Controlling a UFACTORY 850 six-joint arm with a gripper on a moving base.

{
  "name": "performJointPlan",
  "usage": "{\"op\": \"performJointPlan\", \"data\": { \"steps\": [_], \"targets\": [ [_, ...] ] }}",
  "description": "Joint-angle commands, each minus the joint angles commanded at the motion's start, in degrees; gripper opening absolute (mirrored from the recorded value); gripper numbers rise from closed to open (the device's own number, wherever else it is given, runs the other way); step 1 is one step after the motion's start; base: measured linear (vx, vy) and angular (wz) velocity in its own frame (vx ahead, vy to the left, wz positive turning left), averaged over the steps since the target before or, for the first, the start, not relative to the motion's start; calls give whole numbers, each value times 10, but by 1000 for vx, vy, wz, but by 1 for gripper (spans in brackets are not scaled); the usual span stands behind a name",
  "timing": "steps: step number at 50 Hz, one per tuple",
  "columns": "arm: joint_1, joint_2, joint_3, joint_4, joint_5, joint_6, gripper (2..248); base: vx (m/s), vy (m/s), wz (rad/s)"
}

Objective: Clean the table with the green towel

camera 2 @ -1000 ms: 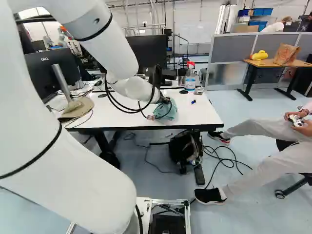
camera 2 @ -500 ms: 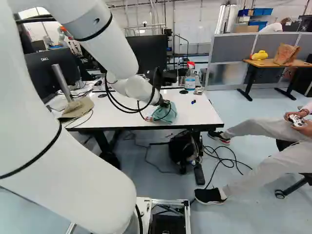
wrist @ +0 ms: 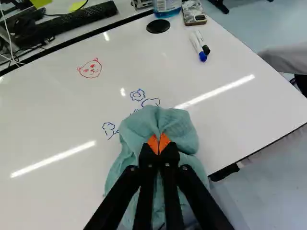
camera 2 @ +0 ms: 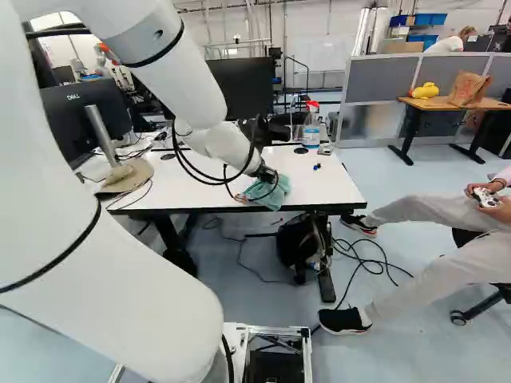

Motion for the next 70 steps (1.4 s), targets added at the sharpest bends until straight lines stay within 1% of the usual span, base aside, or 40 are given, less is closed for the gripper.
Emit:
{"op": "performJointPlan", "data": {
  "steps": [28,40,53,70],
  "targets": [
    [0,0,0,20,-58,0,23,0,0,0],
    [0,0,0,20,-58,0,23,0,0,0],
    [0,-23,-5,20,-58,0,23,0,0,0],
    [-2,-26,-9,20,-58,0,23,0,0,0]
  ]
}}
